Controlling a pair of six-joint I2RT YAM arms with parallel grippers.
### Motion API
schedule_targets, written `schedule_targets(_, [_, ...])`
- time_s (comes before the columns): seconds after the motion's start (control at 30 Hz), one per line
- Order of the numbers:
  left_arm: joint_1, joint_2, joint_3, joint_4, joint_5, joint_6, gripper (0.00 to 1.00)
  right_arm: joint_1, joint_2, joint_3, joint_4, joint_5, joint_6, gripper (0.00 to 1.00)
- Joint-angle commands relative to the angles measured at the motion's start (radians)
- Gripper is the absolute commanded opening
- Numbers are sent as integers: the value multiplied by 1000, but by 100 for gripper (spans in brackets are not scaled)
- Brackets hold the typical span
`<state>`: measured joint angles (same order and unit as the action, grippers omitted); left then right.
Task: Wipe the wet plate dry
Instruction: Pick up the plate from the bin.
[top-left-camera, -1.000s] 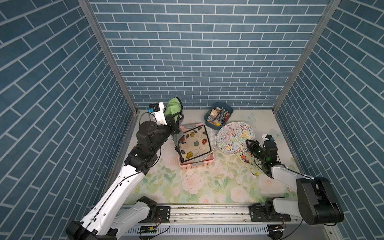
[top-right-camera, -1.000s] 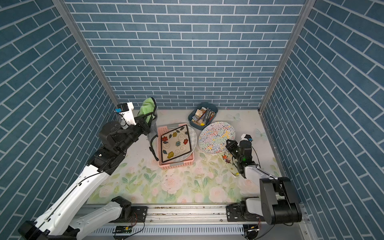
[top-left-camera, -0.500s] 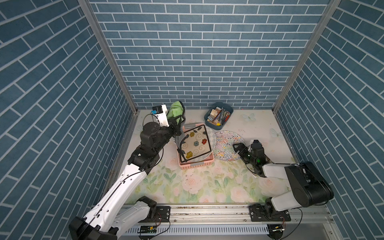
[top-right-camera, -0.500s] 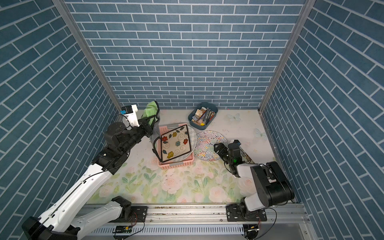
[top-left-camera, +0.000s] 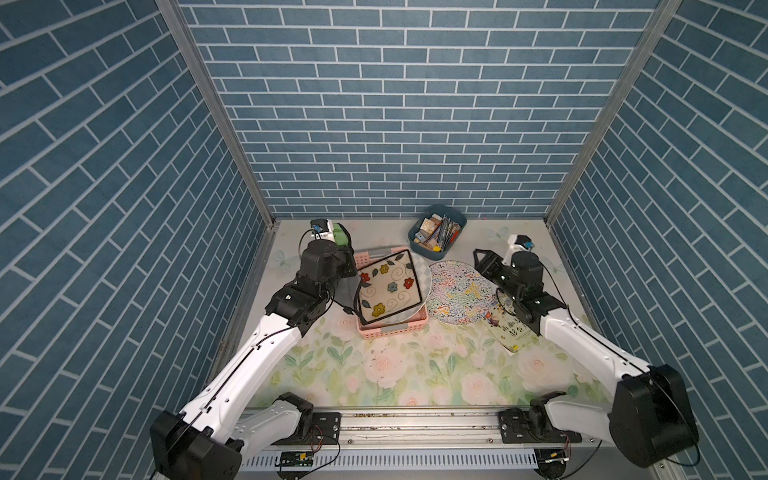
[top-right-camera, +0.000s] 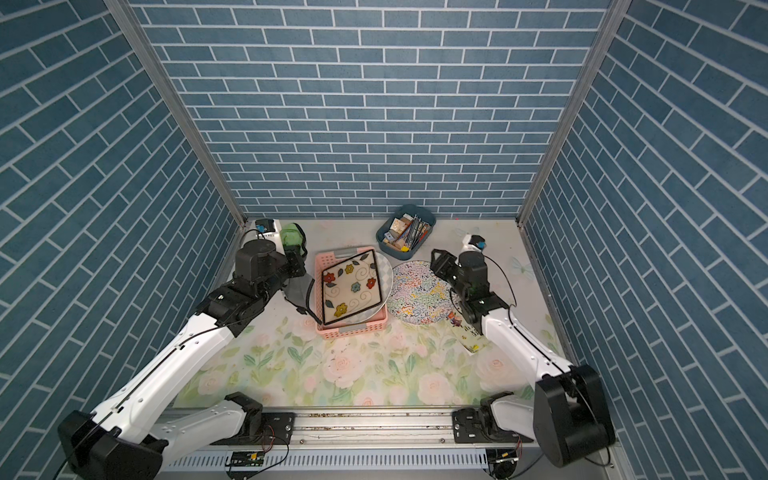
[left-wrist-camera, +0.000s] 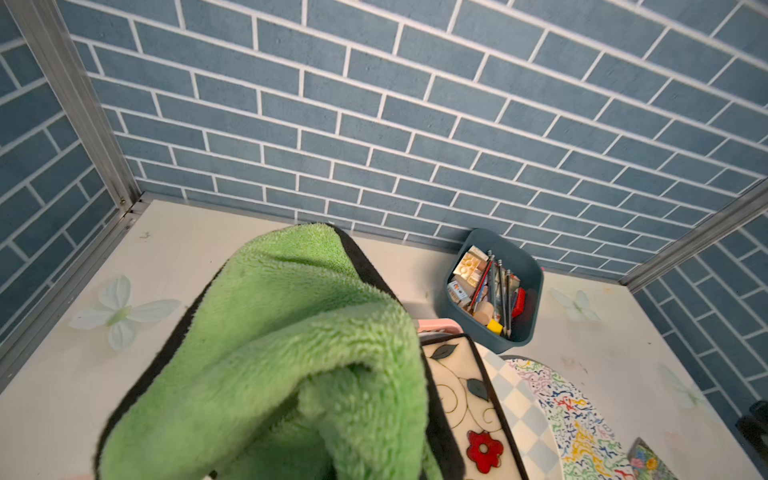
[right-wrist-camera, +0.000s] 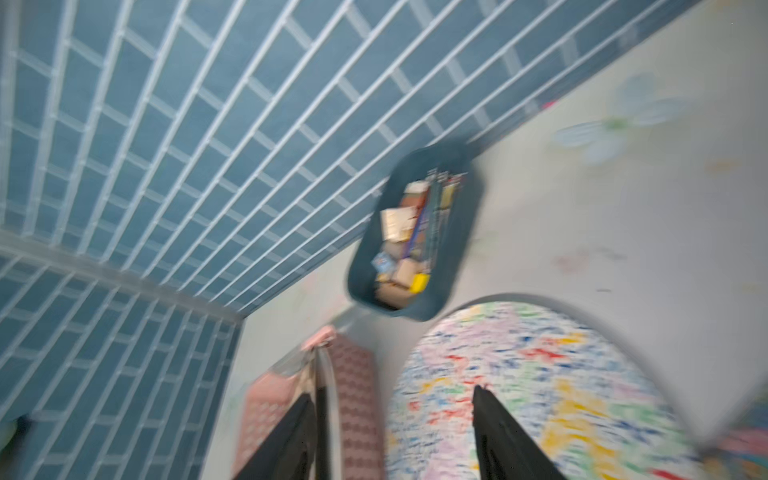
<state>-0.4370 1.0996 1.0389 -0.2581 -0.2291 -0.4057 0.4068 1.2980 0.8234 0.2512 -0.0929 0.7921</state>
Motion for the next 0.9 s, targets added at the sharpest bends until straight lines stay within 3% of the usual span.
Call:
schedule_targets(0.0, [3, 8, 0, -12, -15, 8, 0, 102, 156, 157, -55, -243, -119, 40])
schedule_targets(0.1, [3, 23, 2, -9, 10, 2, 0, 160, 282, 296, -181, -247, -179, 39])
schedule_targets(0.23, [3, 29, 4, -4, 25, -1, 0, 201, 446, 470, -383, -201, -242, 54])
schedule_targets(0.47, [3, 34, -1, 5, 37, -4, 0, 226, 585, 573, -525, -125, -299, 56])
schedule_targets(0.6, [3, 36, -10, 13, 50, -9, 0, 237, 624, 564, -540, -127, -312, 65])
schedule_targets(0.77, [3, 43, -11, 25, 60, -13, 0, 263, 715, 539, -472, -285, -273, 60])
schedule_targets(0.87, [4, 43, -8, 24, 63, -13, 0, 266, 741, 492, -373, -382, -208, 49])
